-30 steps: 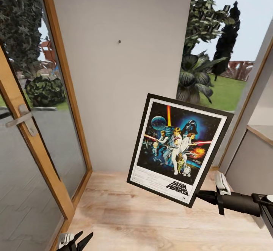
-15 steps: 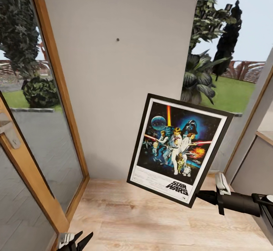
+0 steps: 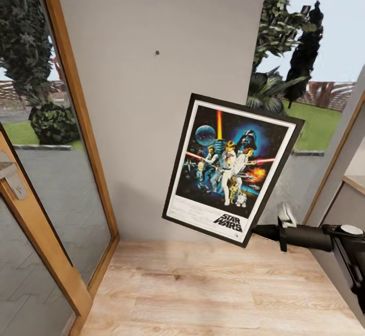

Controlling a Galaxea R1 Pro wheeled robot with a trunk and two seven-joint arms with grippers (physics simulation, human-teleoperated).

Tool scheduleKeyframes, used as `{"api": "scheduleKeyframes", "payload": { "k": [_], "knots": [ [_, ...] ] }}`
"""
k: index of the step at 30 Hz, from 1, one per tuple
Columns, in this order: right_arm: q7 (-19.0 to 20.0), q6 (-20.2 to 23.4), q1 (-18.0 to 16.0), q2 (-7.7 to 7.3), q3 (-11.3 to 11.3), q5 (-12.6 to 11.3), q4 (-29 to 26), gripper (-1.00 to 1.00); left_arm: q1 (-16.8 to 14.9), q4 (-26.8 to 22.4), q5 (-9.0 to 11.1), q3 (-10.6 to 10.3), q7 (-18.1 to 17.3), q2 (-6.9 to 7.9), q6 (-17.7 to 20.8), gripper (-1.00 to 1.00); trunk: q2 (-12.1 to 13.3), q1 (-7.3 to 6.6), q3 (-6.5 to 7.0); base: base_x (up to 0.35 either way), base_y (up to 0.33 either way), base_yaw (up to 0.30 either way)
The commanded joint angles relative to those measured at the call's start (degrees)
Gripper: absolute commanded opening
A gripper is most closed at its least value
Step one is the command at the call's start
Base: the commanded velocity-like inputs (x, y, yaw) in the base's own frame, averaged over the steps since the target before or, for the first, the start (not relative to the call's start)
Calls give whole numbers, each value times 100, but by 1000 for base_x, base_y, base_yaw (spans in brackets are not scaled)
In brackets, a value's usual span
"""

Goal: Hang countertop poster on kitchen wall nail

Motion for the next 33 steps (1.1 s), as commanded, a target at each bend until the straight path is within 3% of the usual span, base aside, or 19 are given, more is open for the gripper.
{"api": "scheduleKeyframes", "payload": {
  "k": [1, 3, 9, 10, 13, 14, 18, 20, 22, 26, 33],
  "knots": [
    [25, 134, -99, -1, 82, -5, -3, -100, -1, 5, -41, 45, -16, 5, -29, 100, -14, 4, -14, 0, 0, 0],
    [-5, 474, -475, 15, 337, 11, -10, -100, 69, 5, -41, 45, -16, 8, -29, 100, -14, 4, -14, 0, 0, 0],
    [-247, 1439, -1488, 332, 751, 49, -13, -100, 137, 5, -43, 45, -8, 10, -29, 100, -14, 4, -14, 0, 0, 0],
    [-295, 2138, -2286, 404, 1084, 71, -8, -100, 145, 5, -43, 45, -7, 10, -29, 100, -14, 4, -14, 0, 0, 0],
    [-312, 2523, -2809, 419, 1350, 87, 16, -100, 147, 5, -44, 45, -7, 10, -30, 100, -14, 4, -14, 0, 0, 0],
    [-321, 2982, -3687, 438, 2000, 449, 202, -100, 148, 5, -44, 45, -7, 10, -31, 100, -14, 4, -14, 0, 0, 0],
    [-318, 3126, -4232, 450, 2193, 688, 623, -100, 148, 5, -43, 45, 39, 10, -29, 100, -14, 4, -14, 0, 0, 0],
    [-306, 3164, -4723, 496, 2284, 759, 1293, -100, 148, 5, -45, 43, 136, 10, -31, 100, -14, 4, -14, 0, 0, 0],
    [-306, 3176, -4991, 607, 2429, 810, 1726, -100, 148, 4, -44, 44, 176, 10, -32, 100, -14, 4, -14, 0, 0, 0],
    [-307, 3178, -5155, 710, 2681, 997, 1981, -100, 148, 1, -44, 40, 191, 7, -35, 100, -14, 4, -14, 0, 0, 0],
    [-294, 3135, -5280, 730, 2774, 1113, 2077, -100, 148, -3, -41, 42, 195, 8, -37, 100, -14, 4, -14, 0, 0, 0]
  ]
}}
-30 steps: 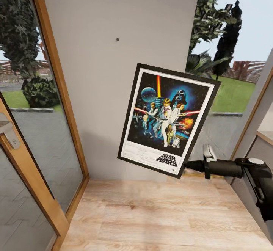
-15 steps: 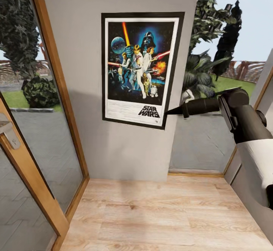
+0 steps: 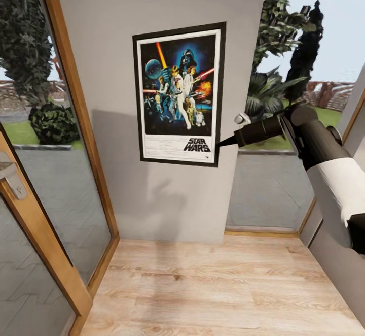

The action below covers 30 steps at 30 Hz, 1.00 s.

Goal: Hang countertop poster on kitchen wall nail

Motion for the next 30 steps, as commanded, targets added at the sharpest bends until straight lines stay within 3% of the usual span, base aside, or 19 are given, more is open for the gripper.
{"api": "scheduleKeyframes", "payload": {
  "k": [1, 10, 14, 18, 30],
  "knots": [
    [65, -35, -14, 4, 8, 49, -4, -100, -6, 6, -41, 46, -12, 1, -29, 100, -14, 4, -14, 0, 0, 0],
    [205, -631, -24, -1, -68, -20, 4, -100, -6, 5, -48, 39, -7, -6, -31, 100, -14, 4, -14, 0, 0, 0],
    [191, -910, -19, -1, -248, -444, 16, -100, -6, 5, -49, 39, -7, -6, -33, 100, -14, 4, -14, 0, 0, 0],
    [179, -988, 8, -3, -304, -597, 24, -100, -6, 5, -50, 39, -7, -6, -36, 100, -14, 4, -14, 0, 0, 0],
    [73, -1028, 45, 12, -324, -652, 141, -100, -6, 5, -50, 39, -7, -6, -38, 100, -14, 4, -14, 0, 0, 0]
  ]
}}
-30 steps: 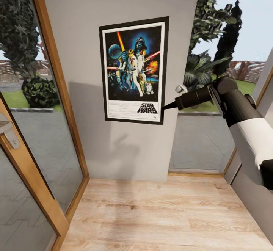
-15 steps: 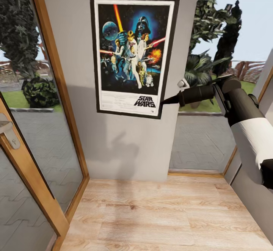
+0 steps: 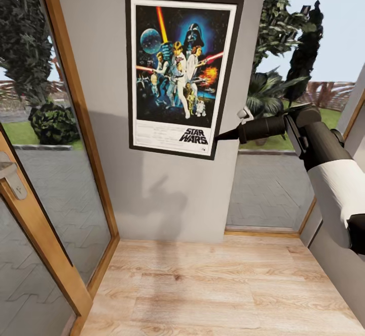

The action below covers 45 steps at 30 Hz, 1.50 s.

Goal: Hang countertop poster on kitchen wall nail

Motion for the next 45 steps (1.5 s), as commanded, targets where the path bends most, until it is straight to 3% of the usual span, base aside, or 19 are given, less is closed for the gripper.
{"api": "scheduleKeyframes", "payload": {
  "k": [1, 35, 45],
  "knots": [
    [40, 62, -7, -1, 2, 29, 12, -100, -6, 6, -41, 45, -16, 1, -28, 100, -14, 4, -14, 0, 0, 0],
    [-37, 56, -7, 0, 36, 62, 46, -100, -6, 6, -41, 45, -16, 1, -28, 100, -14, 4, -14, 0, 0, 0],
    [-254, 56, -7, 0, 37, 58, 45, -100, -6, 6, -41, 45, -16, 1, -28, 100, -14, 4, -14, 0, 0, 0]
  ]
}}
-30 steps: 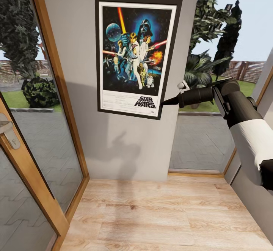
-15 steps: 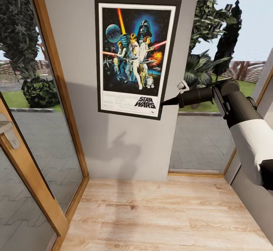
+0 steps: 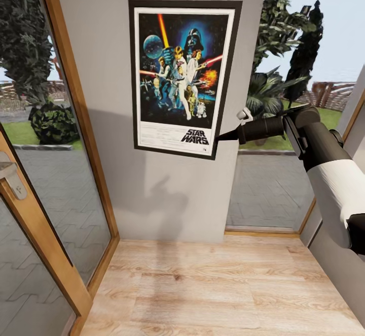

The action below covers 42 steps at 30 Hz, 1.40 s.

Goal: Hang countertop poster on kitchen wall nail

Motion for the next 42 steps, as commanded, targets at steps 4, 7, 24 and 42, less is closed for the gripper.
{"api": "scheduleKeyframes", "payload": {
  "k": [4, 7, 24, 42],
  "knots": [
    [30, 59, -7, -2, 2, 12, -5, -100, -6, 6, -41, 45, -16, 1, -28, 100, -14, 4, -14, 0, 0, 0],
    [26, 59, -7, -2, 3, -11, -8, -100, -6, 6, -41, 45, -16, 1, -28, 100, -14, 4, -14, 0, 0, 0],
    [26, 59, -7, 7, 27, -8, -31, -100, -6, 6, -41, 45, -16, 1, -28, 100, -14, 4, -14, 1, 0, 0],
    [29, 58, -7, 7, 36, 9, -40, -100, -6, 6, -39, 45, -21, 1, -28, 100, -14, 4, -14, 262, 0, 0]
  ]
}}
